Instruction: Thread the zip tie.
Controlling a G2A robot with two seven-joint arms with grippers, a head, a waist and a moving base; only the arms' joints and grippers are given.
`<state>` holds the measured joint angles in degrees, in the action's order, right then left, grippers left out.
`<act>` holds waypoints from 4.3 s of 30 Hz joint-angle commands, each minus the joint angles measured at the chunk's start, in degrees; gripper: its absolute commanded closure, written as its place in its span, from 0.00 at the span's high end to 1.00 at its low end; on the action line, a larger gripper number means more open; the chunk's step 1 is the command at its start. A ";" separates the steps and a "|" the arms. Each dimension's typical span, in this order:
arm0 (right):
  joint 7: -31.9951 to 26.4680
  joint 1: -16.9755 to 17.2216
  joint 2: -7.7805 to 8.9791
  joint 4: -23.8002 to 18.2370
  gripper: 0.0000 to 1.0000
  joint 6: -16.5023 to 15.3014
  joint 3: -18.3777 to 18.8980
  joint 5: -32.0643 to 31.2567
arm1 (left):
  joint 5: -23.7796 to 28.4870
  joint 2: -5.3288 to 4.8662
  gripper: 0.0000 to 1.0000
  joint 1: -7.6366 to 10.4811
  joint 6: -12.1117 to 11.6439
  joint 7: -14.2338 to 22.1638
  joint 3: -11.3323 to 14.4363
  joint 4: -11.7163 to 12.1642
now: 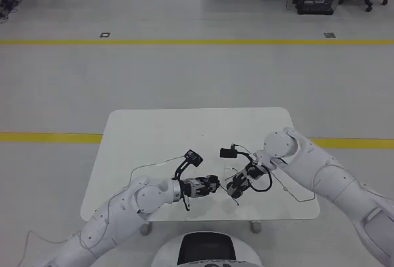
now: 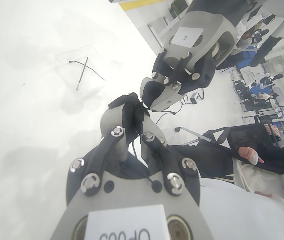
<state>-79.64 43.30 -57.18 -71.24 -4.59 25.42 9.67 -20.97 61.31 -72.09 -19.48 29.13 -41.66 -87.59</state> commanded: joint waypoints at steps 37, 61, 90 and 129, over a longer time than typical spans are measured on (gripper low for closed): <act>0.00 -1.28 -0.54 1.37 0.00 -0.27 -2.17 1.85 | -4.45 -0.42 0.00 0.28 0.15 -1.04 1.91 -1.22; 0.00 -1.83 -0.72 0.30 0.00 0.15 -2.41 1.34 | -2.98 -0.44 0.00 0.76 0.00 -0.20 2.74 -1.37; 0.30 -1.15 -0.70 1.72 1.00 -0.81 -0.58 2.44 | 6.87 0.18 0.00 3.34 2.31 2.64 3.43 2.91; 15.86 18.02 8.24 -19.41 1.00 -14.89 26.32 1.69 | 47.64 0.38 0.00 4.21 0.00 19.01 -4.67 12.26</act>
<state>-62.66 60.38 -49.12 -90.22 -19.48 49.90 9.94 25.10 61.74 -67.69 -19.48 46.83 -45.71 -75.37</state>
